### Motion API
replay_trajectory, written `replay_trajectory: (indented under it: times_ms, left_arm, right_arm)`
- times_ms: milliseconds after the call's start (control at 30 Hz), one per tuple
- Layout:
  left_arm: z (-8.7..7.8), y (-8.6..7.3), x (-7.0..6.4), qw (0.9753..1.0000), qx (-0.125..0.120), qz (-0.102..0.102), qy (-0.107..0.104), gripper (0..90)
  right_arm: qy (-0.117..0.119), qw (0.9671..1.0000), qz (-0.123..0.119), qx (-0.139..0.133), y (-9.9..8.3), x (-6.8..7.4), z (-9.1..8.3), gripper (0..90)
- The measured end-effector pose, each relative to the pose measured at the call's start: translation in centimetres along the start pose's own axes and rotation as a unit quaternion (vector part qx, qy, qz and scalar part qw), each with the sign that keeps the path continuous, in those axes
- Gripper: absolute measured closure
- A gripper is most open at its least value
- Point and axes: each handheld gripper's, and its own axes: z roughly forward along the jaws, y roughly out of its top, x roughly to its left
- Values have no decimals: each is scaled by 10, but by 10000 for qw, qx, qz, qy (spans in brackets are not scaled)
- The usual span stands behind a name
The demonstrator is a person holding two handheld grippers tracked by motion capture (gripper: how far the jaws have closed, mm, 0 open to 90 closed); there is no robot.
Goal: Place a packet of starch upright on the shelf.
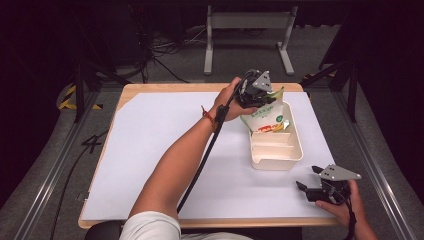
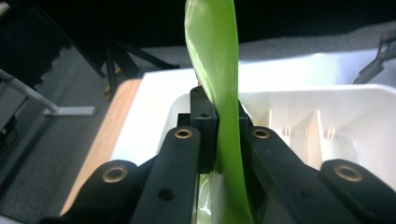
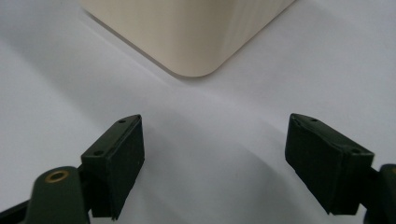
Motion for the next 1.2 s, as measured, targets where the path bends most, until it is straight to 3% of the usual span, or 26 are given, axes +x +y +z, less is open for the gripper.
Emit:
replay_trajectory:
  times_ms: [233,500,667,800,1000,1200]
  left_arm:
    - [14,-3,-2,9999,29,-109,-51,823]
    - [8,-10,0,9994,-125,-318,62,769]
    - [0,-17,5,9983,-215,-526,160,680]
    - [-4,-24,6,9985,-131,-502,167,702]
    - [-10,-38,7,9976,-212,-622,199,694]
    - [-12,-46,6,9974,-241,-660,155,785]
  right_arm:
    - [12,10000,8,-9,0,0,0,196]
    - [-4,10000,-21,0,0,0,0,197]
    - [-8,10000,-14,1,0,0,0,197]
    - [-1,10000,-18,10,0,0,0,196]
    - [-35,10000,-26,4,0,0,0,198]
    - [-50,10000,-15,-1,0,0,0,198]
